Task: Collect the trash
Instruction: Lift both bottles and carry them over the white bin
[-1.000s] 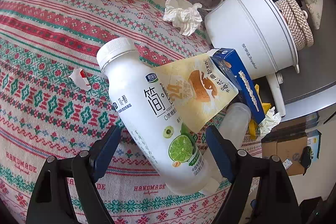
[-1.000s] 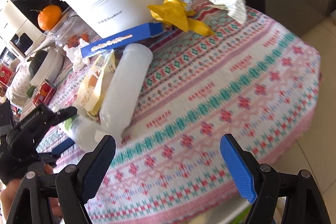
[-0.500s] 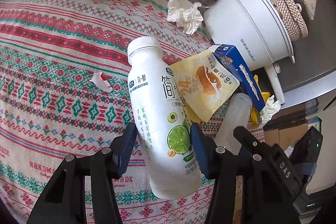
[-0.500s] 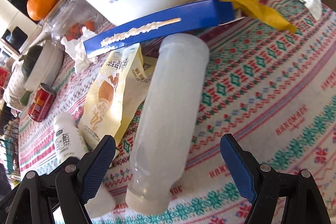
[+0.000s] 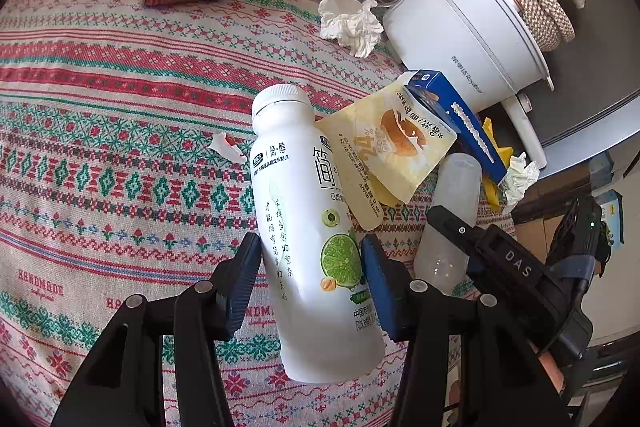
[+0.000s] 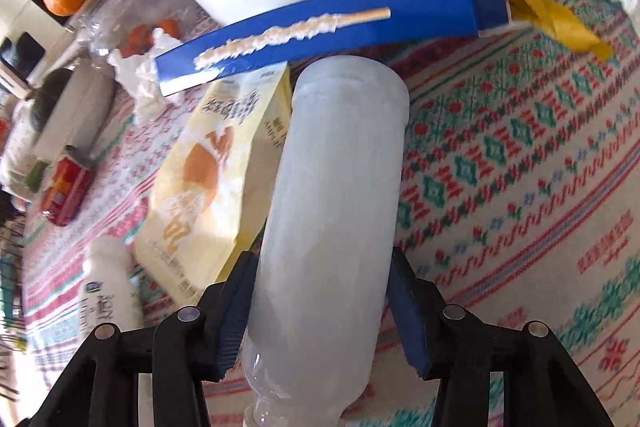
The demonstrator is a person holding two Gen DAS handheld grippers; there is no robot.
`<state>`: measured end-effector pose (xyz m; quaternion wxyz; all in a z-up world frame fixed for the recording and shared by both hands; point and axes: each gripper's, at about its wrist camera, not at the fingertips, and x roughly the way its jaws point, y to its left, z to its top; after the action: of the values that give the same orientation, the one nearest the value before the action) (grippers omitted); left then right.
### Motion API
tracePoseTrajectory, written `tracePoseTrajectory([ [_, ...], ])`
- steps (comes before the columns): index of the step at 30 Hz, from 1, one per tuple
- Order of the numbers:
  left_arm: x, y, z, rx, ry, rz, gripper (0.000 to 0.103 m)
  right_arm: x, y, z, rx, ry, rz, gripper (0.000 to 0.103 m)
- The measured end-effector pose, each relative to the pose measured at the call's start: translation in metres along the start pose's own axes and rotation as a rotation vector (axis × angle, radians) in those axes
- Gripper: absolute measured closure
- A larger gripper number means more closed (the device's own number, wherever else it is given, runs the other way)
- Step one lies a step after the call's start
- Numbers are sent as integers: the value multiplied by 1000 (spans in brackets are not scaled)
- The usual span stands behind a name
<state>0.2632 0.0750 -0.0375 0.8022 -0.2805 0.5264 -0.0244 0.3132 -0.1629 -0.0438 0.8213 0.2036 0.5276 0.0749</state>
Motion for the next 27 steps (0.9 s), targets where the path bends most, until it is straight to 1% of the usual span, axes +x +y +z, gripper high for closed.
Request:
tracePoseTrajectory([
  [4, -5, -2, -4, 20, 1, 17, 49, -12, -2, -17, 12, -7, 30, 48],
  [8, -14, -1, -10, 21, 0, -9, 50, -32, -6, -37, 21, -12, 82, 48],
  [12, -27, 1, -17, 24, -15, -35, 50, -52, -8, -54, -7, -11, 93, 48],
  [17, -31, 3, -28, 40, -10, -13, 51, -65, -11, -70, -40, -16, 81, 48],
  [20, -36, 4, -37, 58, -11, -12, 51, -74, -14, -82, -33, -14, 104, 48],
  [23, -40, 9, -43, 50, -6, -30, 51, -88, -12, -93, -38, -20, 127, 48],
  [27, -49, 13, -48, 39, -23, -58, 51, -103, -6, -103, -65, -39, 143, 48],
])
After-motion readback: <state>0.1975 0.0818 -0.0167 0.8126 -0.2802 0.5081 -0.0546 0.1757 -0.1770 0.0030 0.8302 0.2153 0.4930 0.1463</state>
